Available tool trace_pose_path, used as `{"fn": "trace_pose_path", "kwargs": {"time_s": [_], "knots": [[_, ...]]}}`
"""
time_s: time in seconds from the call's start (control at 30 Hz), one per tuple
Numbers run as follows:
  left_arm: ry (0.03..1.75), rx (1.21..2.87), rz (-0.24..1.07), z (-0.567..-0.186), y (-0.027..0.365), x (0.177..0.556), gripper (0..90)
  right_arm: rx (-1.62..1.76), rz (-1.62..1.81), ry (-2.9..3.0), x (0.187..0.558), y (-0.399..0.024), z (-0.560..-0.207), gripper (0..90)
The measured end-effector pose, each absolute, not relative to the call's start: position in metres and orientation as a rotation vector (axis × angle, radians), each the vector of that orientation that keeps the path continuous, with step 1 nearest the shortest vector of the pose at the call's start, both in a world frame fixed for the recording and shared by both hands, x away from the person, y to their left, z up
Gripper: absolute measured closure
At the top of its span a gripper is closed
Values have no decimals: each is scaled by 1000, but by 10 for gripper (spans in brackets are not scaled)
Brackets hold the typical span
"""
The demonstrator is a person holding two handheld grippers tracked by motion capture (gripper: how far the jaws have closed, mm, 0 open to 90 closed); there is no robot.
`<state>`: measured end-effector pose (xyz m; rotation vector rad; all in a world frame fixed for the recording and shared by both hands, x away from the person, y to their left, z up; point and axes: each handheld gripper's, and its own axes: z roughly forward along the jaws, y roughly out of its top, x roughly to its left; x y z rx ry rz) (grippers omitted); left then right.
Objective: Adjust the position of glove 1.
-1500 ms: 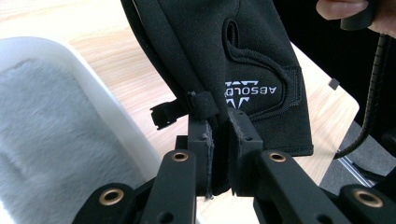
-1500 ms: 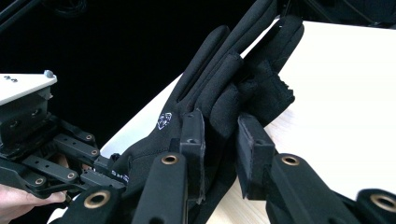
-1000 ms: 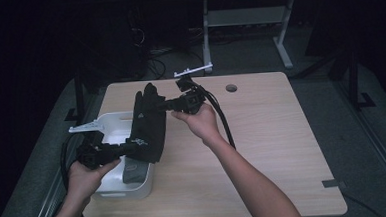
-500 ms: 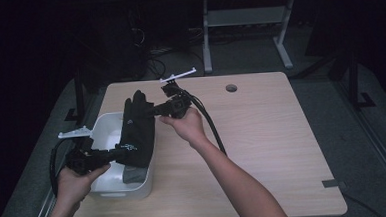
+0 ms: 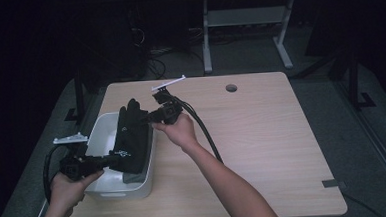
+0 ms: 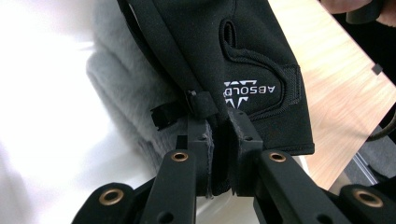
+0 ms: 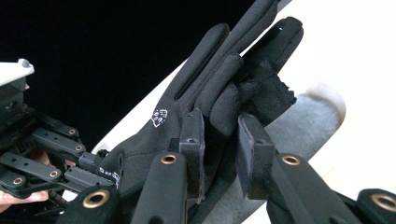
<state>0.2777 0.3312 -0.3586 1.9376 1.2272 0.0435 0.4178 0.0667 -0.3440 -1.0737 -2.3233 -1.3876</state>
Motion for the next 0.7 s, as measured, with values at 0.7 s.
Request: {"fn": "trace_pose_path", "kwargs": {"time_s": [0.7], "knots": [[1261, 1992, -19, -376, 332, 284, 725, -1102, -1285, -2378, 422, 71, -373, 670]]}}
